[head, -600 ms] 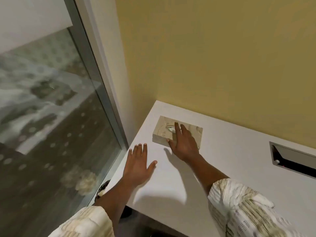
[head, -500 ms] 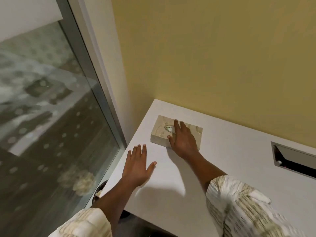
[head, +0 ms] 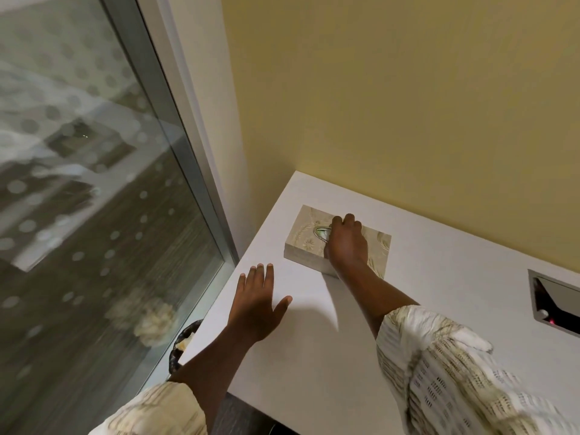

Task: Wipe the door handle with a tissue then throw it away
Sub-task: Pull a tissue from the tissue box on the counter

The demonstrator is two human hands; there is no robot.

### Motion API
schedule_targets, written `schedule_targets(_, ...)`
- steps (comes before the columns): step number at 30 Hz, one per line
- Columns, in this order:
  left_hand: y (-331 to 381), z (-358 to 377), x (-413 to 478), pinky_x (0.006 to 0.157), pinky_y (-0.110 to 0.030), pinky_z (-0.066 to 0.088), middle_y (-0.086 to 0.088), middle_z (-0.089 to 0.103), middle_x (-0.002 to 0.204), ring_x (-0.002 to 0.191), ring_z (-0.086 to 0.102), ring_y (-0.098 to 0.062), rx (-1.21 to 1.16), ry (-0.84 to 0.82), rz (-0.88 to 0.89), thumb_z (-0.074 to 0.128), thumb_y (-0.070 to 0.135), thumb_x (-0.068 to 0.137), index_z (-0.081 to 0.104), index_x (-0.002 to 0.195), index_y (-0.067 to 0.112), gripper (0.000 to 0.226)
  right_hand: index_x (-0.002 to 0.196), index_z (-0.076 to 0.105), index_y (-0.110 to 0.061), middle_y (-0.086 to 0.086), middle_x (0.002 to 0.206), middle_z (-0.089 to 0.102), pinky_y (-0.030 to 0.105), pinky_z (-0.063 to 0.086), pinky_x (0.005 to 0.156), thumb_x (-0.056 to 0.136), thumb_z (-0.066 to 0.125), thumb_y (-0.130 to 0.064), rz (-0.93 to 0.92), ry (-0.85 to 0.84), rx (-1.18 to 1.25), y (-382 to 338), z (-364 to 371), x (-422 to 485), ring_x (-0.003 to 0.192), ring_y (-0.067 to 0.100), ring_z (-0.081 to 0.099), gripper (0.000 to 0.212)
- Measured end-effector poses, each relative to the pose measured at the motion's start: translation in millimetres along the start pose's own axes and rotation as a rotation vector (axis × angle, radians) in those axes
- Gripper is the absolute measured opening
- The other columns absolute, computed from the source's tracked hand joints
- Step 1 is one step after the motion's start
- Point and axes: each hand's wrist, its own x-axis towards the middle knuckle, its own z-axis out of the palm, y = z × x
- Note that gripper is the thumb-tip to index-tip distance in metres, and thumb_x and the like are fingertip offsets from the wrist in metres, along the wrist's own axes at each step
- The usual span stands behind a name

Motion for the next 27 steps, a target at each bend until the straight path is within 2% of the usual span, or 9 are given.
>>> schedule_targets(9, -13.3, -5.9, -4.4, 0.134, -0.049, 0.009, -0.012, 0.013, 0.177, 0.164, 0.01, -0.03, 0.027, 0.017, -0.008, 0.026, 0.068, 0.106, 0.01, 0.171, 0.012, 0.087, 0.114, 0.058, -0.004, 0.015, 0.115, 0.057, 0.04, 0.05, 0.073, 0.085, 0.059, -0.003, -0.053, 0.013, -0.018, 1.2, -2.9, 6.1, 0.106, 0.034, 0.055, 0.029)
schedule_targets(13, -14.6, -12.6, -9.1, 0.134, -0.05, 0.008, -0.009, 0.007, 0.178, 0.165, 0.005, -0.029, -0.013, -0.003, -0.048, 0.026, 0.067, 0.106, 0.006, 0.171, 0.014, 0.086, 0.105, 0.055, -0.008, 0.013, 0.097, 0.066, 0.035, 0.042, 0.062, 0.082, 0.058, -0.007, -0.097, 0.062, 0.029, -2.1, -10.4, 2.4, 0.087, 0.037, 0.064, 0.023)
schedule_targets(17, -12.3, -19.4, -15.2, 0.134, -0.049, 0.005, -0.01, 0.004, 0.179, 0.165, 0.002, -0.028, -0.054, -0.003, -0.063, 0.026, 0.067, 0.106, 0.003, 0.171, 0.015, 0.086, 0.098, 0.05, -0.008, 0.015, 0.089, 0.064, 0.035, 0.042, 0.058, 0.082, 0.057, -0.001, -0.154, 0.098, 0.102, -4.6, -19.2, -3.4, 0.074, 0.038, 0.061, 0.019)
schedule_targets(21, -13.9, -26.0, -24.9, 0.134, -0.047, 0.0, -0.01, -0.001, 0.179, 0.165, -0.002, -0.028, -0.068, -0.01, -0.072, 0.023, 0.067, 0.107, -0.001, 0.171, 0.014, 0.087, 0.098, 0.055, -0.005, 0.018, 0.095, 0.058, 0.034, 0.04, 0.061, 0.089, 0.054, -0.003, -0.204, 0.103, 0.125, -12.4, -28.5, -5.9, 0.08, 0.038, 0.058, 0.009)
schedule_targets(27, -23.4, -26.2, -32.9, 0.134, -0.049, 0.0, -0.01, -0.005, 0.178, 0.165, -0.005, -0.028, -0.038, -0.026, -0.08, 0.018, 0.069, 0.106, -0.005, 0.17, 0.015, 0.088, 0.113, 0.057, -0.003, 0.021, 0.109, 0.054, 0.04, 0.047, 0.071, 0.088, 0.056, -0.004, -0.125, 0.031, 0.16, -10.9, -22.2, -8.6, 0.095, 0.042, 0.059, 0.026)
